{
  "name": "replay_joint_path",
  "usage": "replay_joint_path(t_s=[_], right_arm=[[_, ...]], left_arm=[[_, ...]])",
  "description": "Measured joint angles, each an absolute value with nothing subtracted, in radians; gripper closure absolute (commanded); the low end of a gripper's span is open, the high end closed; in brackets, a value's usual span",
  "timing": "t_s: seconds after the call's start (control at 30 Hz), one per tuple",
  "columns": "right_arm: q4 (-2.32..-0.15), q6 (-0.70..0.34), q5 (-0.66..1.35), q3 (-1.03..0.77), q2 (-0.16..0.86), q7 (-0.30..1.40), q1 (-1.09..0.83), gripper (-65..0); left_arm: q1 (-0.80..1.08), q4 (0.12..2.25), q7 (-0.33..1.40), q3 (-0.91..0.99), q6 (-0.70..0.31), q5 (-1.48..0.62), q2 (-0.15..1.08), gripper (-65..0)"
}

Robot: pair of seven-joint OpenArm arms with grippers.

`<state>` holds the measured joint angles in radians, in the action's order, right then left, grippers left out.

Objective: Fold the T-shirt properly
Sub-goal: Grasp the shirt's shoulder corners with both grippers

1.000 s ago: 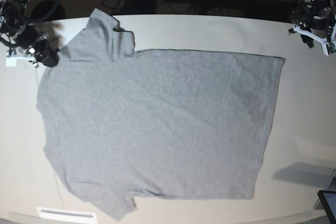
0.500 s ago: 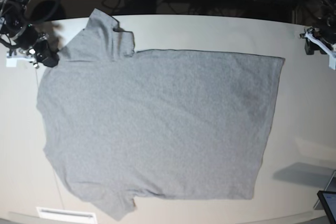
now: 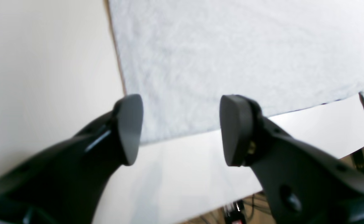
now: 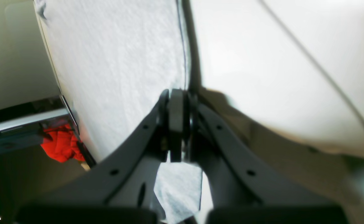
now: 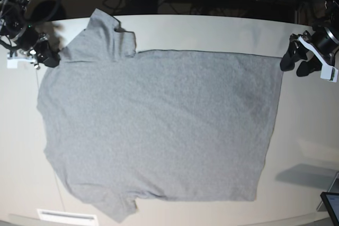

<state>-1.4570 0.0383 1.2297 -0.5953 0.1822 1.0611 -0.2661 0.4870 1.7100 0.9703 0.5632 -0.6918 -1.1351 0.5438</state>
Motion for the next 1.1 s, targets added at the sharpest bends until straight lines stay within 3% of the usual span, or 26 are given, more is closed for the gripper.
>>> replay_joint_path(t_s=[0.23, 0.33, 0.5, 0.63, 0.8, 0.9, 1.1], right_arm=[[-1.455, 0.043, 1.219, -0.596, 0.182, 1.068, -0.258, -0.1], [-1.455, 0.043, 1.219, -0.596, 0.181, 1.071, -0.258, -0.1], [-1.455, 0.043, 1.219, -0.596, 0.181, 1.068, -0.257, -0.1], [-1.455, 0.043, 1.219, -0.596, 0.181, 1.065, -0.257, -0.1], [-1.455, 0.043, 1.219, -0.596, 0.181, 1.068, -0.257, -0.1], [-1.455, 0.042, 1.219, -0.596, 0.181, 1.064, -0.258, -0.1], [-1.455, 0.042, 1.22, -0.569, 0.187, 1.046, -0.262, -0.1]], left_arm=[[0.527, 1.763, 0.976, 0.505, -0.693, -1.036, 0.545, -39.1], [0.519, 1.765, 0.964, 0.535, -0.701, -0.757, 0.48, -39.1], [0.518, 1.767, 0.945, 0.738, -0.693, -0.341, 0.245, -39.1], [0.49, 1.753, 0.845, 0.799, -0.694, -0.333, 0.218, -39.3], [0.49, 1.731, 0.894, 0.802, -0.706, -0.445, 0.257, -39.3], [0.461, 1.79, 0.879, 0.855, -0.707, -0.382, 0.259, -39.3], [0.289, 1.899, 0.556, 1.09, -0.707, -0.042, 0.1, -38.8]])
